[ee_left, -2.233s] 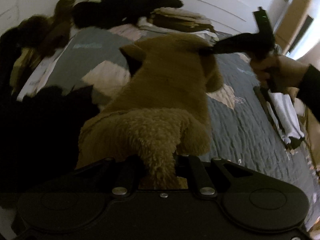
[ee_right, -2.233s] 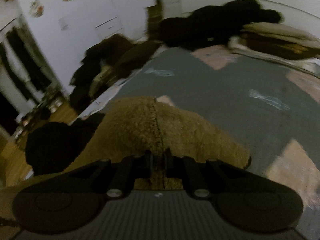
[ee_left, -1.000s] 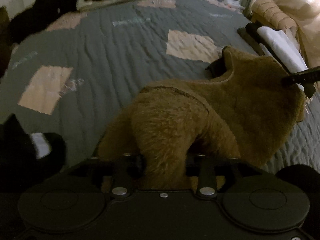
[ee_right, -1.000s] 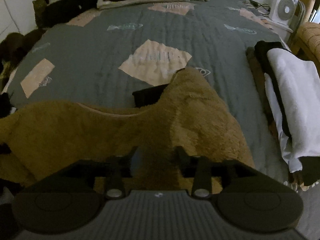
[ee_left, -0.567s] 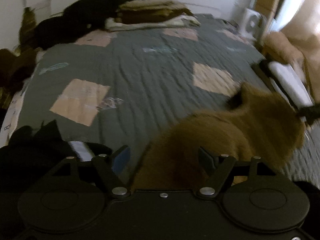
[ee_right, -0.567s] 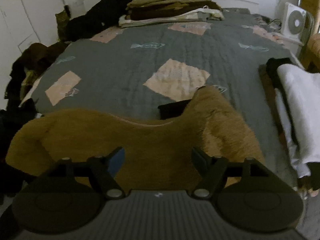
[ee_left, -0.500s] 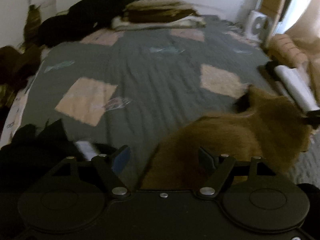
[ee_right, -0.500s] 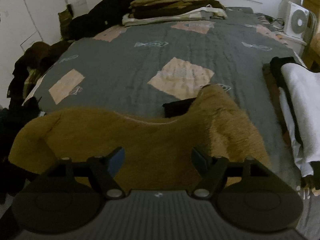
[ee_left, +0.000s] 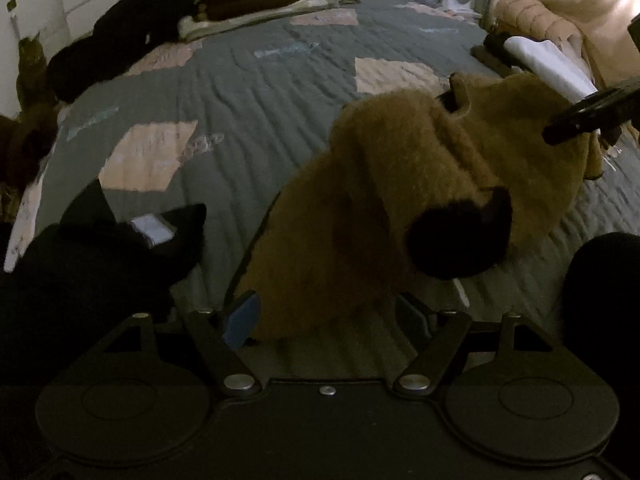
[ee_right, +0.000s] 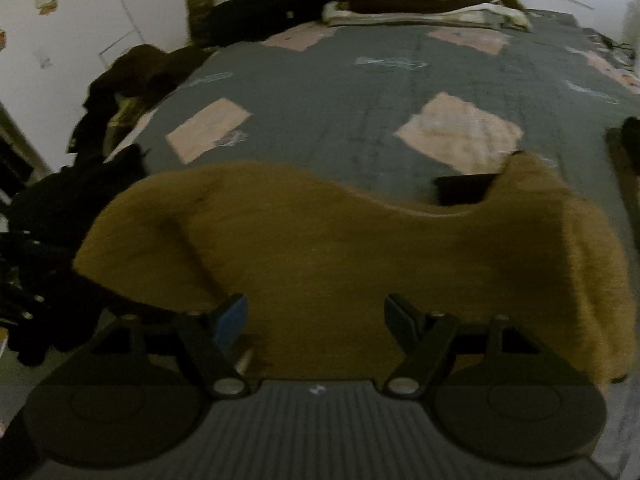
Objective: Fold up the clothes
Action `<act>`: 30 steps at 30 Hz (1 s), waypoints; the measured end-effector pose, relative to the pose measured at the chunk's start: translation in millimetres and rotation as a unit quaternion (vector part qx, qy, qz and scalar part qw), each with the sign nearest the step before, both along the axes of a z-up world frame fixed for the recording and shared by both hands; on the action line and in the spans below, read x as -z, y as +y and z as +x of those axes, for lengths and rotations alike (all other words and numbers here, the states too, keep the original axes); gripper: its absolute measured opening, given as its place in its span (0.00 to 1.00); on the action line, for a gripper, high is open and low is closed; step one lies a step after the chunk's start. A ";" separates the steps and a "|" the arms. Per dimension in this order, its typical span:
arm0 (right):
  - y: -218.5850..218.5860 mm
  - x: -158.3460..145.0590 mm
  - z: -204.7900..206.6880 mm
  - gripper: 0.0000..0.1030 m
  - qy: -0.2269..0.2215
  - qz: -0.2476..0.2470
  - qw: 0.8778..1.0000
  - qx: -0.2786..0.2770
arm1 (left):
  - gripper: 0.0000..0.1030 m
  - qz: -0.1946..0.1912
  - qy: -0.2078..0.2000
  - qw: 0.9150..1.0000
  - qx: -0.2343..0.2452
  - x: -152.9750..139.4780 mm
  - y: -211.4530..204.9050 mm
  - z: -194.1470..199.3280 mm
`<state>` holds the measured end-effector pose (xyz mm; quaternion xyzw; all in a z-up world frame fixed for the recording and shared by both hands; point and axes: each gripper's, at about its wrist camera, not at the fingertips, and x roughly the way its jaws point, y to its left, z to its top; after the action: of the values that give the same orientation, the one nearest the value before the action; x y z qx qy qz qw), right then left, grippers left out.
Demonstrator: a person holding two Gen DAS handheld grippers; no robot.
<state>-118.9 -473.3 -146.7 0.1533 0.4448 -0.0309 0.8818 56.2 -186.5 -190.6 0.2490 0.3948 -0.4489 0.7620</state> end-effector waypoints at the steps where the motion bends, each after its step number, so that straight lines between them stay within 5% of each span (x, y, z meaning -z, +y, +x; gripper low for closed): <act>1: 6.4 0.2 1.7 0.73 -0.003 0.005 1.000 -0.007 | 0.72 0.000 0.002 1.000 -0.006 2.6 1.4 4.8; 8: 48.4 -4.0 4.7 0.73 -0.021 0.041 0.998 -0.044 | 0.72 -0.019 0.037 0.999 -0.002 5.6 -15.5 79.1; 13: 61.0 -6.4 12.3 0.73 -0.026 0.071 0.996 -0.056 | 0.71 -0.038 0.114 0.992 0.025 24.7 -45.3 127.0; 22: 77.8 -1.5 29.8 0.73 -0.027 0.104 0.991 -0.080 | 0.70 0.039 0.156 0.986 0.040 98.3 -90.7 145.4; 27: 85.7 3.2 34.3 0.73 -0.022 0.104 0.991 -0.087 | 0.52 0.051 0.187 0.981 0.025 124.5 -98.7 146.4; 30: 88.7 4.2 36.1 0.73 -0.020 0.103 0.990 -0.090 | 0.22 0.044 0.194 0.980 0.027 125.5 -97.6 140.4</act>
<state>-82.8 -384.5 -150.9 0.2035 0.4397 0.0977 0.8693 196.5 -284.1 -316.1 0.2011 0.5473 -0.4912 0.6471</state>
